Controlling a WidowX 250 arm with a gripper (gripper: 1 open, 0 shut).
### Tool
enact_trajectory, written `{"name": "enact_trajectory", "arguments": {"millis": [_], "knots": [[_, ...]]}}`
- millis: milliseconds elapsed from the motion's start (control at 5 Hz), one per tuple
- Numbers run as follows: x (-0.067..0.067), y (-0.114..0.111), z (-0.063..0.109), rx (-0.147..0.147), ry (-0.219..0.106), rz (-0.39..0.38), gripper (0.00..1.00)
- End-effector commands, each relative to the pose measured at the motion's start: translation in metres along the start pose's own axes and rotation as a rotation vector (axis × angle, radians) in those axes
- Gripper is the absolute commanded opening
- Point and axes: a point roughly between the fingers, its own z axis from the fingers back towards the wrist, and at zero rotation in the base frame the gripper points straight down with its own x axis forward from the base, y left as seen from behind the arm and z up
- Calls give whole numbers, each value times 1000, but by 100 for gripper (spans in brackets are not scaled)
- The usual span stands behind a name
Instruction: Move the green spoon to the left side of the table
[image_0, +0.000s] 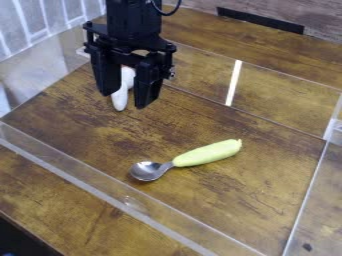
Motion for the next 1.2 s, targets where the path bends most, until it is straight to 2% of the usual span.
{"name": "enact_trajectory", "arguments": {"millis": [0, 200, 400, 600, 1000], "knots": [[1, -2, -13, 1, 24, -100, 100], [14, -4, -27, 22, 23, -334, 100], [26, -18, -32, 47, 2, -536, 100], [37, -34, -41, 53, -16, -674, 100], [69, -39, -71, 19, -42, -635, 100]]}}
